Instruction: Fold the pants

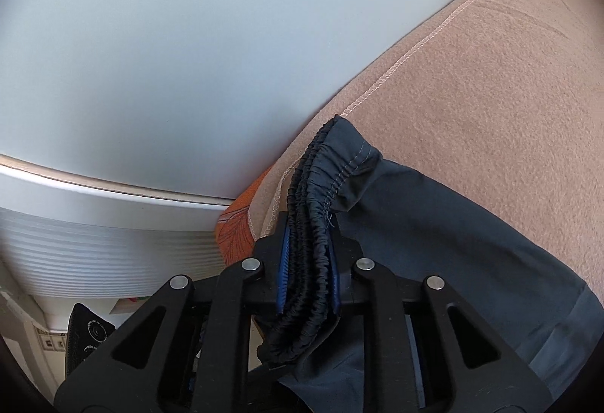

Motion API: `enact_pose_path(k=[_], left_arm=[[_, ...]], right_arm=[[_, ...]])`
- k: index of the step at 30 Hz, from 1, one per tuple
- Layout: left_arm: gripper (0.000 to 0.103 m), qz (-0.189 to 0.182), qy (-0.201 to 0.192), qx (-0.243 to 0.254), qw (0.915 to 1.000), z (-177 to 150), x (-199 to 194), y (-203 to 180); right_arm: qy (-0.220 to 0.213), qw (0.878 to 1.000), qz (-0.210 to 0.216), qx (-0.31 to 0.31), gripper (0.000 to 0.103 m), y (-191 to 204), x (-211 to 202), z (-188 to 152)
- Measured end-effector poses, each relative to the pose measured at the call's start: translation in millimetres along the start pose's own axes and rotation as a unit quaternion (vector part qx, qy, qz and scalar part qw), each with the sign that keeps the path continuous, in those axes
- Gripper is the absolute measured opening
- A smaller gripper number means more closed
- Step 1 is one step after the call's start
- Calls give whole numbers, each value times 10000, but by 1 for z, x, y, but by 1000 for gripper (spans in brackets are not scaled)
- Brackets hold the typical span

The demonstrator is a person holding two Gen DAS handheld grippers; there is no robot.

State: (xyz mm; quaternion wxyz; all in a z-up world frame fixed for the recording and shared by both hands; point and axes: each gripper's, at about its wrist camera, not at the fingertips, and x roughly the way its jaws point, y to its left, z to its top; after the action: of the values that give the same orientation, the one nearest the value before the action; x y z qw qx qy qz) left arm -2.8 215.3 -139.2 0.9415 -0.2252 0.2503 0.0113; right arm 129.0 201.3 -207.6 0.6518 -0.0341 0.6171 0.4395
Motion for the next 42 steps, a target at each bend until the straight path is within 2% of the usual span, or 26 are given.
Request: enact_pose_path(k=[5,11,14,15,22,28,33,42], left_arm=[[40,-206,18,-4,9998,1,-15,2],[41,-570,34,235,9981,-2,-30,-11],[41,-750,34,337,9966,2,-31,-24],[41,-795,37,392,9961,3,-30,-28],[41,-1202,269,806,9891,8,-5,-62],[41,-1676,765,1025,9775,-8,19,-96],[41,-1994,1263,1343,9624,-24,35,-133],[41,-2362,1636,1837,9401,-47,42,-191]], right_arm=[[-570,9979,262,149,17,-12,-52,-20],[-1291,9889,474,554,17,-45,-125,-62],[-1745,9810,388,758,17,-64,-166,-90],[-1882,9777,369,858,17,-58,-190,-107],[-2634,9529,-131,1496,17,-112,-265,-196],[-2968,9326,-562,1973,17,-151,-301,-266],[-3210,9134,-952,2315,17,-183,-323,-333],[-3506,8753,-1416,3016,17,-249,-350,-425]])
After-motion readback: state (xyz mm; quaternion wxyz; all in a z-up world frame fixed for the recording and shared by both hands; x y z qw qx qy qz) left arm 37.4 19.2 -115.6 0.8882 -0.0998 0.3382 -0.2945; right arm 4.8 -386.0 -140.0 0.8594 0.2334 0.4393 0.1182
